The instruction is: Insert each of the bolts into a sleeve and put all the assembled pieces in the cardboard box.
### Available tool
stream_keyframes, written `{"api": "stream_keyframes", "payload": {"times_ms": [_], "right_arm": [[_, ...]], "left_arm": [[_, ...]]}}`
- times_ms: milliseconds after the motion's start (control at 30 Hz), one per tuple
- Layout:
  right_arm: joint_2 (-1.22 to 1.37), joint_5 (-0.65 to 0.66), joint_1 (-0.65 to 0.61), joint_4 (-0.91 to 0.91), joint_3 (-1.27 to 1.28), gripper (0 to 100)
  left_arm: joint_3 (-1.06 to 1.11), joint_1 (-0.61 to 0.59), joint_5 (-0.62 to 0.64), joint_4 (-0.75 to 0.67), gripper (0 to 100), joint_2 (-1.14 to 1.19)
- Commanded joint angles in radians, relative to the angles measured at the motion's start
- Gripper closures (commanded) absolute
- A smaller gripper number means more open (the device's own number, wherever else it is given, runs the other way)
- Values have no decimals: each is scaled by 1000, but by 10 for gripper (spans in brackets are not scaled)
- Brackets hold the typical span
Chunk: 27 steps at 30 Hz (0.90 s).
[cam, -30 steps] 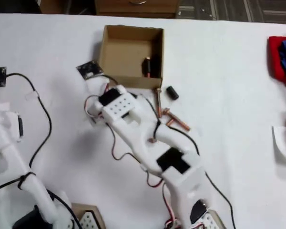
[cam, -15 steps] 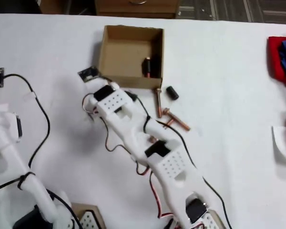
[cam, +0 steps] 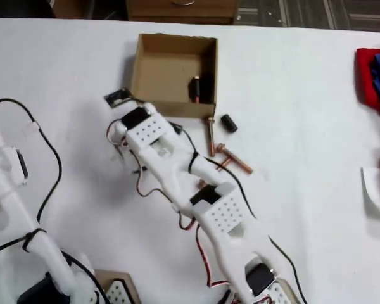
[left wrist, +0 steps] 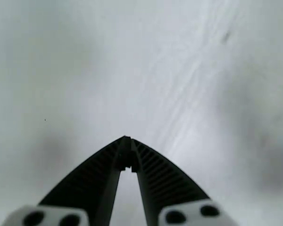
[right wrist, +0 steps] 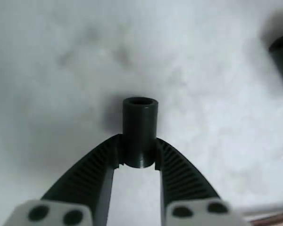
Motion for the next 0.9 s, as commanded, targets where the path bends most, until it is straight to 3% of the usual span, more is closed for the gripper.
{"api": "stream_keyframes", "payload": {"times_ms": [0,267,867], "right_arm": [[-4,5,18,94,-44,974],[-2,114,16,82,-44,874],[94,144,27,-1,-46,873]], "left_arm": [[-36,-5,6,-18,976,0],[-36,-3,-112,-20,976,0],[-36,-5,-112,-15,976,0]]}}
